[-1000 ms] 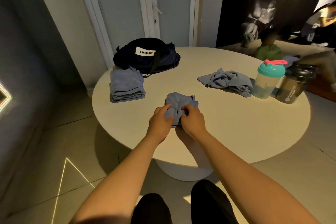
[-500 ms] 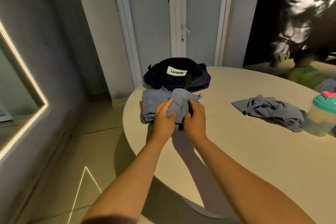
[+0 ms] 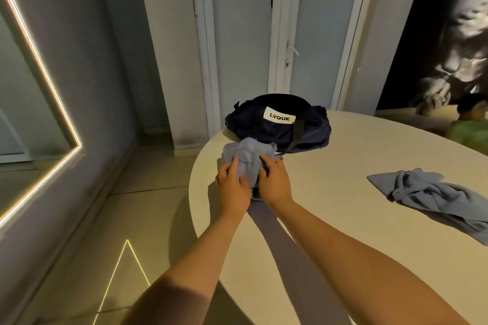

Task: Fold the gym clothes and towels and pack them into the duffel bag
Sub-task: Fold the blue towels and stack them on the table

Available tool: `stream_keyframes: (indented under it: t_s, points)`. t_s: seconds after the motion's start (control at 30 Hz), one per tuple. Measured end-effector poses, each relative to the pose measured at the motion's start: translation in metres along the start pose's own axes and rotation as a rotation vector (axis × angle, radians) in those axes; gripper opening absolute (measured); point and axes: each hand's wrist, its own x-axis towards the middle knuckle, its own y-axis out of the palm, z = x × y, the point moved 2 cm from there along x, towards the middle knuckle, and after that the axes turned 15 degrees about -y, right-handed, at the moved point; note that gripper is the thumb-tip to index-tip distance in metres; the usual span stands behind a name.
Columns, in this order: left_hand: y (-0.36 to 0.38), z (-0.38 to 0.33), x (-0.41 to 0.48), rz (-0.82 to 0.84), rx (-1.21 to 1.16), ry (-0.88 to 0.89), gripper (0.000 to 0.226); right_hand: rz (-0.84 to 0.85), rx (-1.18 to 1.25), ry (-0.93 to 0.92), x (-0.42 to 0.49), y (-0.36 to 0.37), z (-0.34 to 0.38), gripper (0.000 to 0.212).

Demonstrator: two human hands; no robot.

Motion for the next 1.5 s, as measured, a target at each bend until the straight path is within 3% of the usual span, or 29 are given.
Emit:
stream_keyframes:
  t_s: [0.1, 0.23, 0.3, 0.37, 0.47, 0.63, 0.73, 0.83, 0.97, 1.07, 1.17, 1.27, 1.4, 1.5]
  points:
    - [-0.003, -0.003, -0.007, -0.142, -0.037, 0.131, 0.051, -0.105, -0.116, -0.199, 0.002, -0.003, 0.011, 0.042]
    - [0.001, 0.001, -0.004, -0.145, -0.300, 0.063, 0.058, -0.099, 0.008, -0.333, 0.013, -0.003, 0.020, 0.044]
    - [0.003, 0.005, -0.001, -0.121, -0.250, 0.024, 0.056, -0.002, -0.086, -0.255, 0.018, 0.007, 0.008, 0.044]
    - [0.003, 0.006, -0.001, -0.073, -0.161, 0.007, 0.050, 0.117, -0.188, 0.022, 0.017, 0.010, -0.002, 0.044]
    - [0.002, 0.009, -0.001, -0.028, -0.016, 0.000, 0.045, 0.068, -0.126, 0.210, 0.006, 0.002, -0.005, 0.039]
    - [-0.001, 0.013, -0.003, -0.030, -0.033, 0.050, 0.046, -0.178, 0.076, 0.021, 0.001, -0.003, 0.007, 0.034]
    - [-0.008, 0.001, -0.008, -0.082, -0.055, 0.028, 0.052, -0.243, 0.206, -0.059, 0.011, -0.005, 0.018, 0.033]
    - [-0.006, -0.002, -0.008, -0.051, -0.009, -0.044, 0.058, -0.158, 0.252, 0.036, 0.017, -0.004, 0.016, 0.023]
    - [-0.002, 0.005, -0.004, 0.081, 0.020, -0.067, 0.065, -0.045, -0.004, 0.060, 0.004, 0.005, -0.007, 0.023]
    - [0.000, 0.011, -0.005, 0.065, 0.119, 0.085, 0.068, -0.097, -0.063, 0.032, -0.005, 0.001, -0.012, 0.025]
    - [-0.004, 0.014, -0.013, -0.070, 0.251, 0.283, 0.061, -0.178, 0.029, -0.002, -0.005, -0.011, -0.002, 0.026]
    - [-0.006, 0.009, -0.016, -0.083, 0.236, 0.249, 0.052, -0.207, 0.095, -0.039, -0.005, -0.019, 0.009, 0.026]
    - [0.002, 0.006, -0.005, 0.055, 0.090, 0.225, 0.035, -0.225, 0.078, 0.094, -0.016, -0.022, 0.007, 0.031]
    - [0.005, 0.011, 0.006, 0.129, -0.005, 0.195, 0.033, -0.108, 0.072, 0.081, -0.026, -0.015, -0.001, 0.034]
